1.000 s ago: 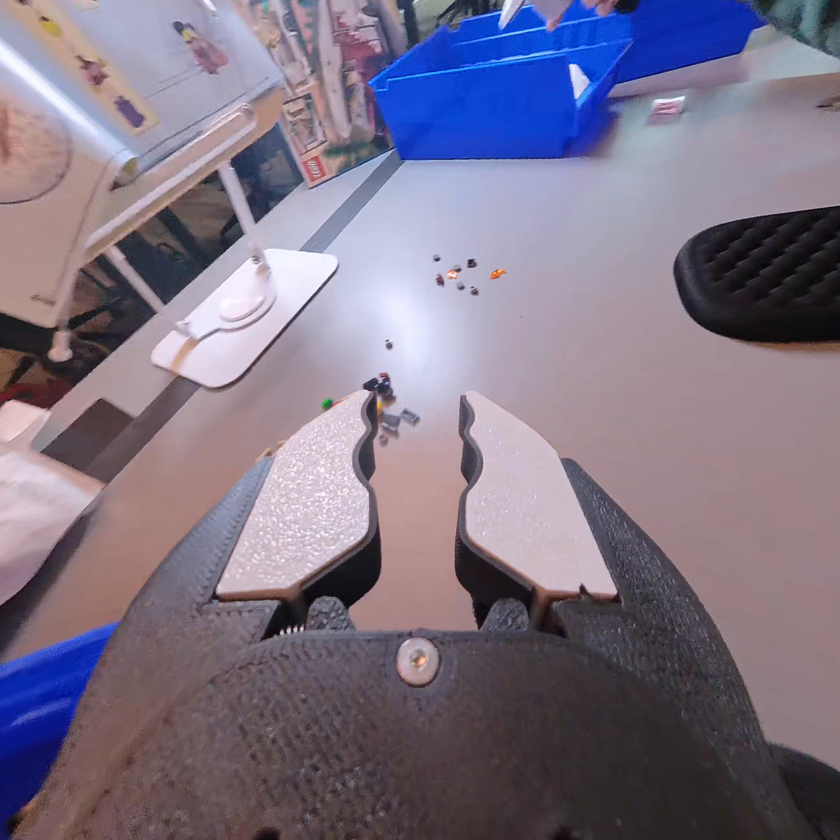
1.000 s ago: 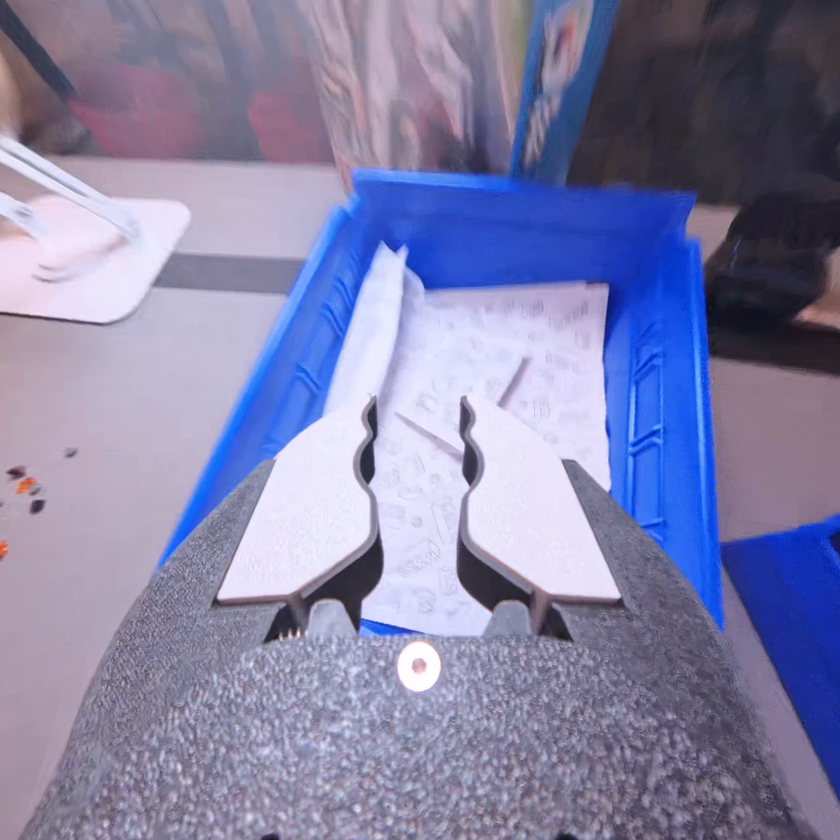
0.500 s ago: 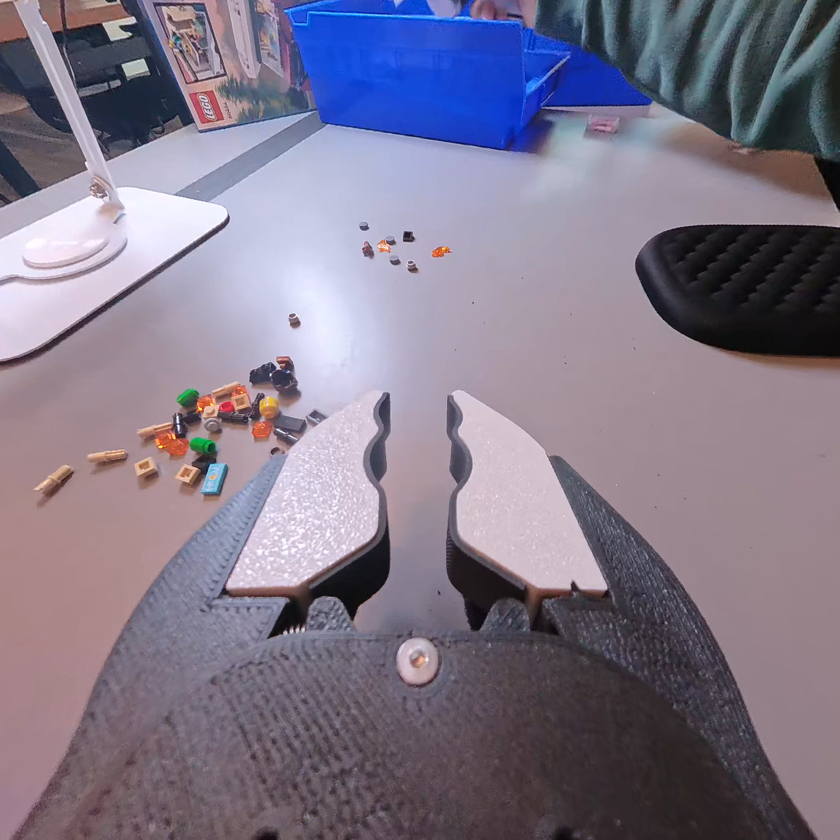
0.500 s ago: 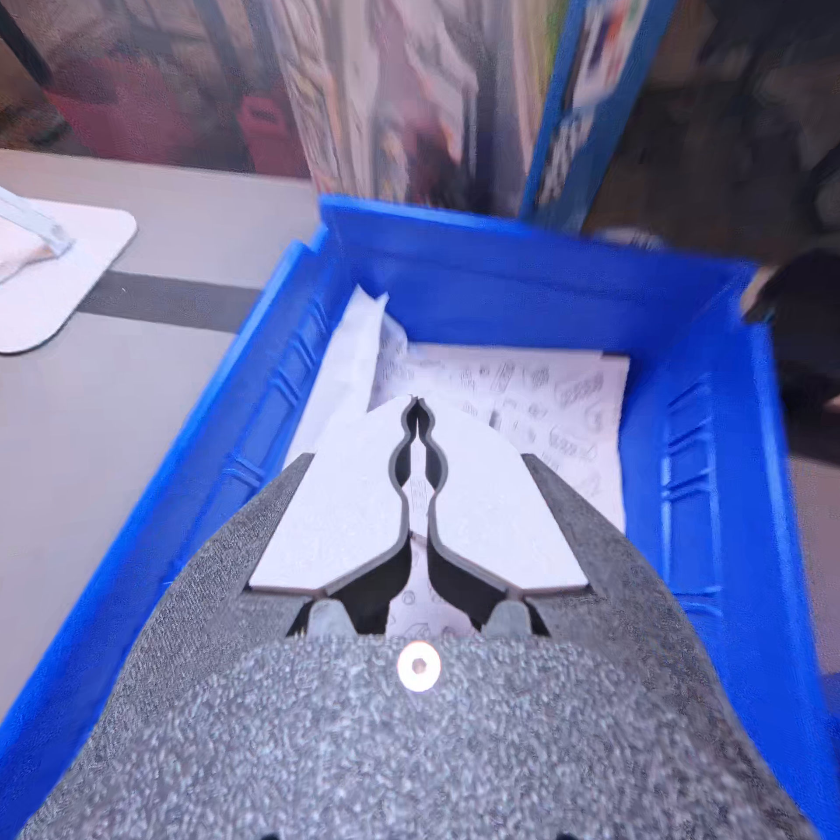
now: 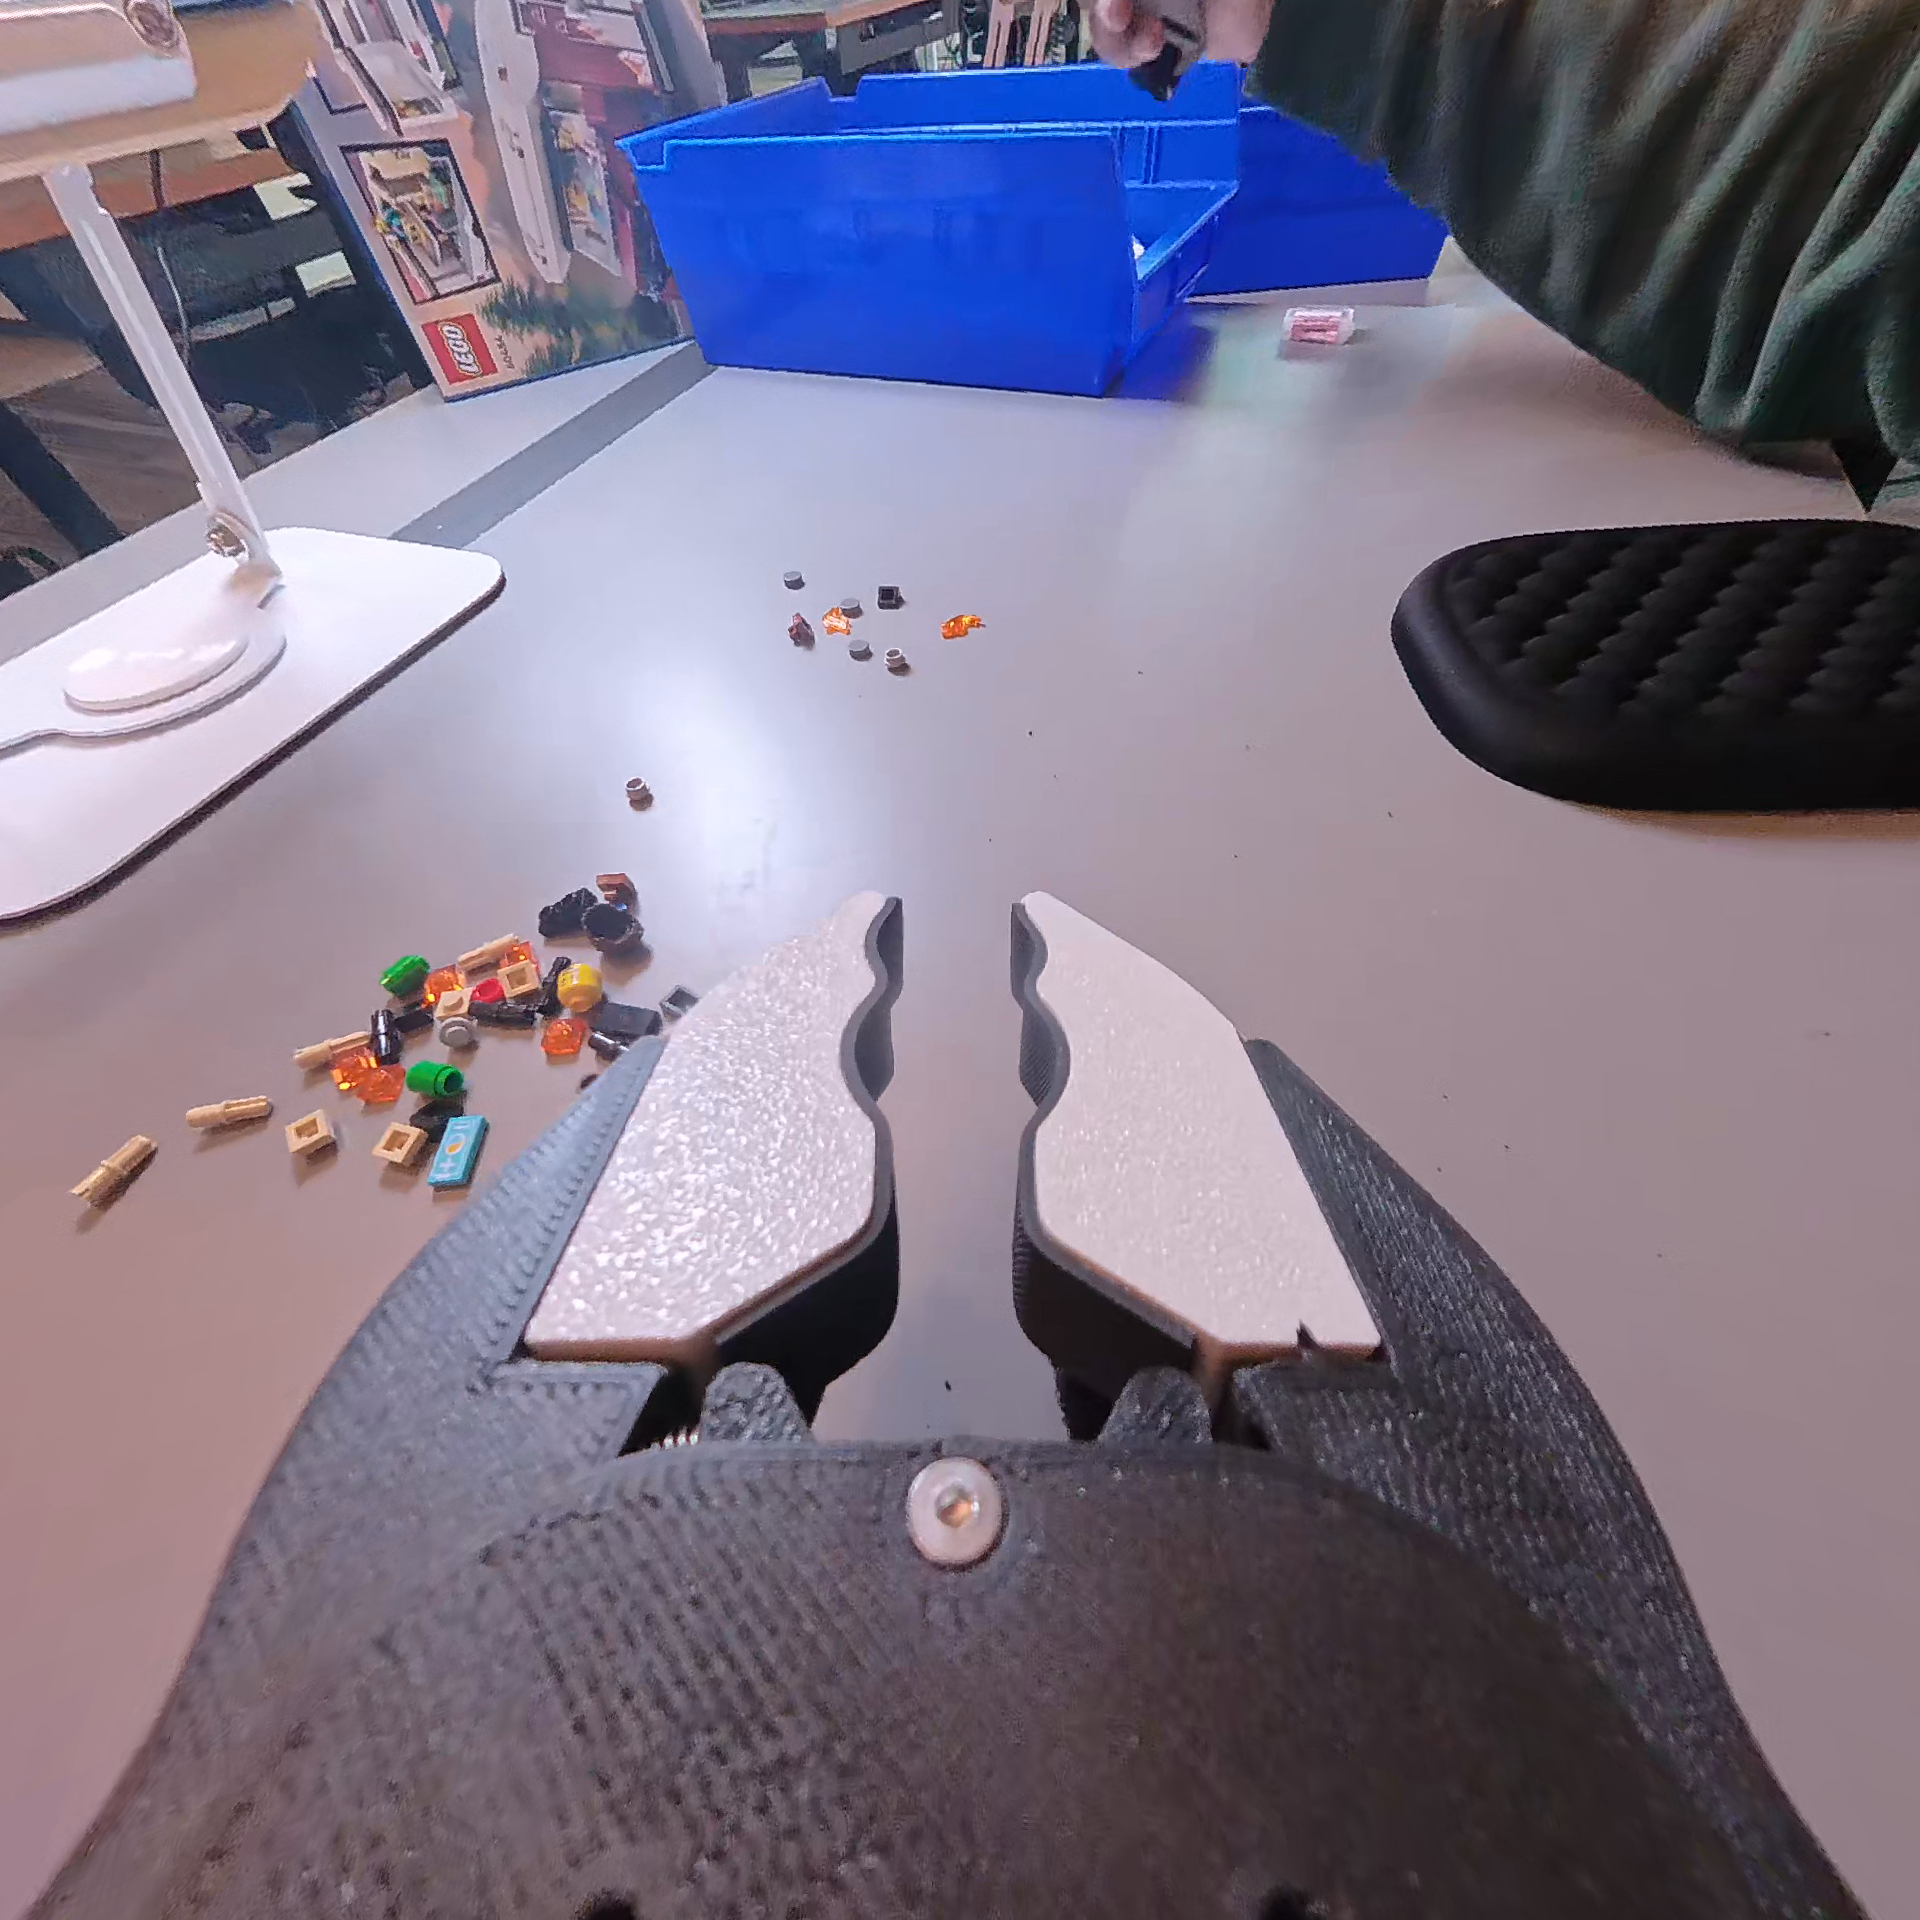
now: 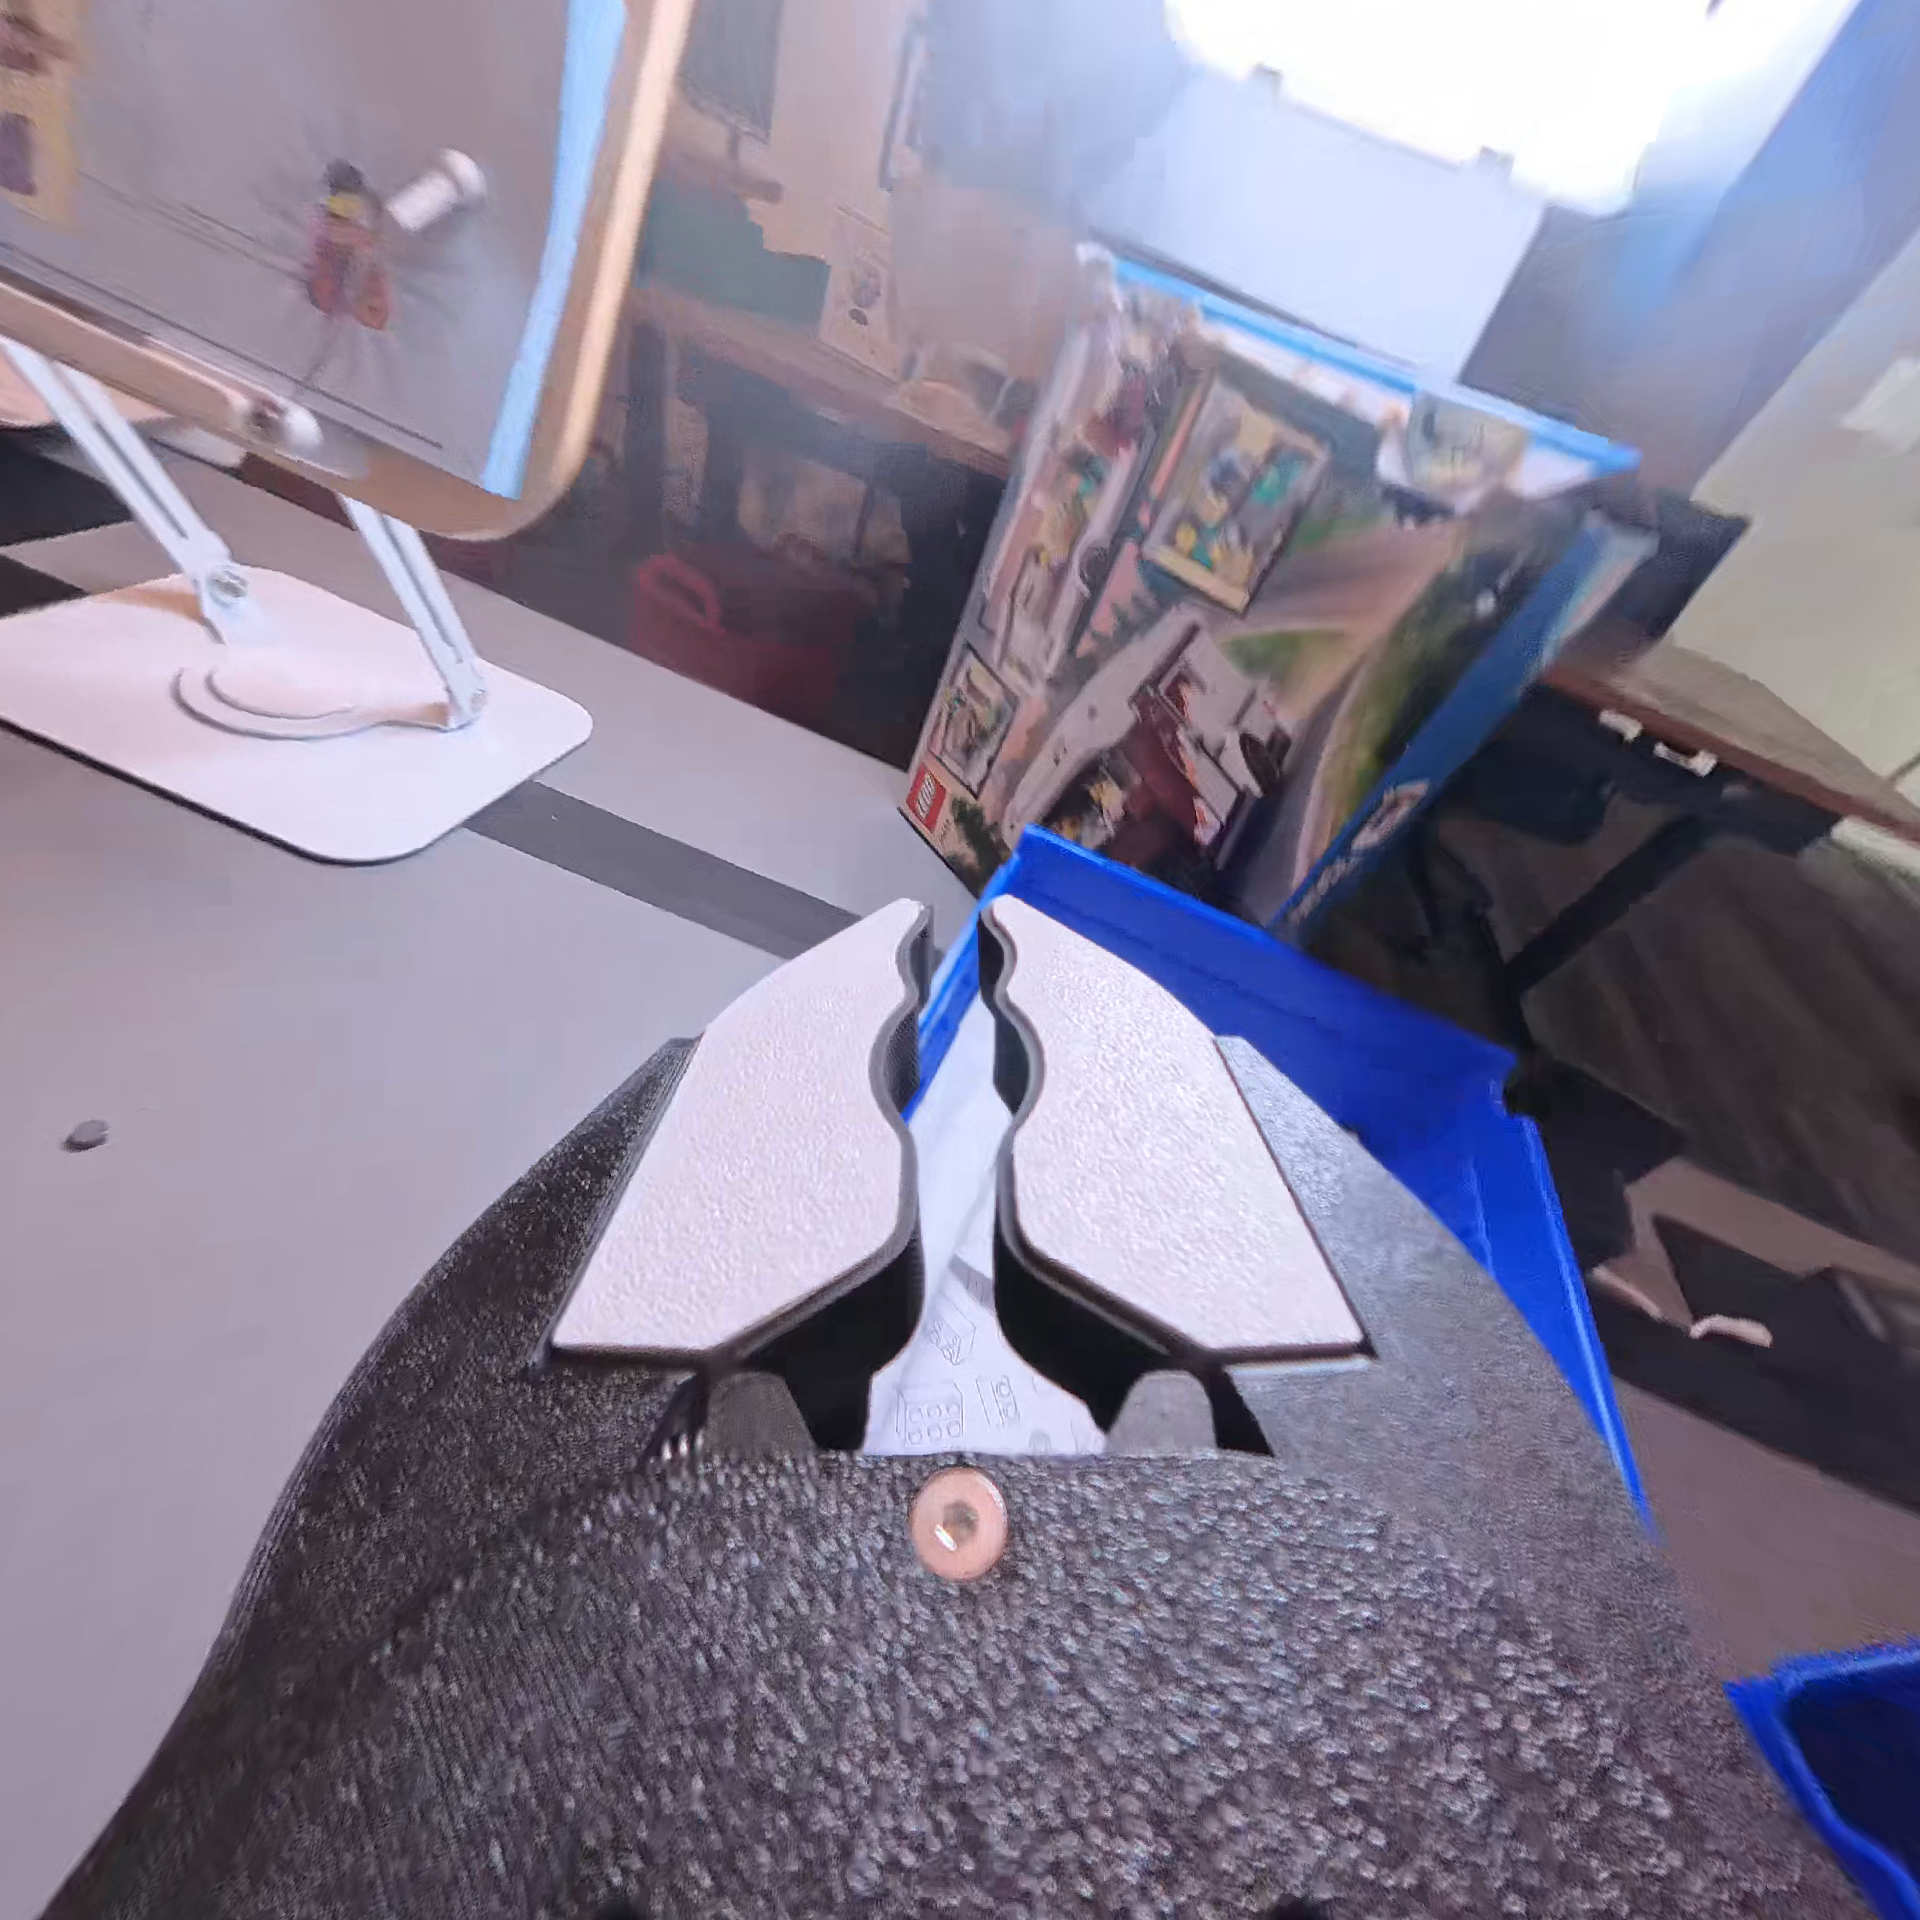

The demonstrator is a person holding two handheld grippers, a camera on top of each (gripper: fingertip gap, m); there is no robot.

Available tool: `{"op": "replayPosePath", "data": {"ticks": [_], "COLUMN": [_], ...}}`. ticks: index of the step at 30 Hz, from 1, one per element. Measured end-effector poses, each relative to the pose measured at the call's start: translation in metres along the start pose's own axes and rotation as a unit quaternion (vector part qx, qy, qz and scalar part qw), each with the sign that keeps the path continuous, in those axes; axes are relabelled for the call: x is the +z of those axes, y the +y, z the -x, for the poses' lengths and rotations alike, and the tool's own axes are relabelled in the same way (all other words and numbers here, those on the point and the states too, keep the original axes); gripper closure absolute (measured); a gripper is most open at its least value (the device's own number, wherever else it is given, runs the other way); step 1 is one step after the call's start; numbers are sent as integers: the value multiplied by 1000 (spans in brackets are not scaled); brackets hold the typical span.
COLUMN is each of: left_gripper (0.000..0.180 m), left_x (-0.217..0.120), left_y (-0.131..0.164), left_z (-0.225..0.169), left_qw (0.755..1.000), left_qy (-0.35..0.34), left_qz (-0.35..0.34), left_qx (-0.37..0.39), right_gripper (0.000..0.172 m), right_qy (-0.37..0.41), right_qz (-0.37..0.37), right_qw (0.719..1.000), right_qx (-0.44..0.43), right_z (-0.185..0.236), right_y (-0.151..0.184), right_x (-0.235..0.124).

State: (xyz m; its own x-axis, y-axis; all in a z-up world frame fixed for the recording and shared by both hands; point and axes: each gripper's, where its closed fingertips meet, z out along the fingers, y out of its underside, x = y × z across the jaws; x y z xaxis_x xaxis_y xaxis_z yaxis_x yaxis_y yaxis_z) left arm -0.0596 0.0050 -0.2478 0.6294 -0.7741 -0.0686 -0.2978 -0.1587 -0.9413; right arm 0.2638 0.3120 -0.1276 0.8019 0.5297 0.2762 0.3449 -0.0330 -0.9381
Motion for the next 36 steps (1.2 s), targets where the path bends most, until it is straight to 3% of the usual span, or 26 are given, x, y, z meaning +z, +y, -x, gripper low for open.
{"op": "replayPosePath", "data": {"ticks": [6,10,13,16,18,21,25,28,30,33,36], "left_gripper": [162,163,164,164,164,165,164,156,153,150,136], "left_x": [0,1,1,0,0,0,2,4,7,13,21], "left_y": [5,9,8,8,8,7,1,-18,-39,-77,-95], "left_z": [-8,-6,-4,-2,-2,-2,-1,9,13,15,8], "left_qw": [1000,1000,1000,1000,1000,1000,1000,999,999,997,997], "left_qy": [10,16,16,12,10,9,2,-21,-25,-19,15], "left_qz": [10,15,11,11,10,6,-4,-25,-39,-68,-66], "left_qx": [19,6,-4,-5,-6,-5,-4,6,12,30,22], "right_gripper": [136,119,130,171,171,171,171,172,171,172,171], "right_qy": [25,-29,-43,-75,-71,-53,-46,-125,-206,-310,-388], "right_qz": [189,299,335,310,267,148,18,-55,-77,-108,-112], "right_qw": [973,928,911,915,932,969,998,988,968,923,884], "right_qx": [129,223,236,247,233,190,36,-71,-121,-200,-236], "right_z": [-57,-45,-39,-32,-37,-45,-20,53,119,223,307], "right_y": [114,164,176,161,144,91,8,-46,-65,-68,-50], "right_x": [40,58,67,74,73,58,15,-22,-45,-75,-92]}}
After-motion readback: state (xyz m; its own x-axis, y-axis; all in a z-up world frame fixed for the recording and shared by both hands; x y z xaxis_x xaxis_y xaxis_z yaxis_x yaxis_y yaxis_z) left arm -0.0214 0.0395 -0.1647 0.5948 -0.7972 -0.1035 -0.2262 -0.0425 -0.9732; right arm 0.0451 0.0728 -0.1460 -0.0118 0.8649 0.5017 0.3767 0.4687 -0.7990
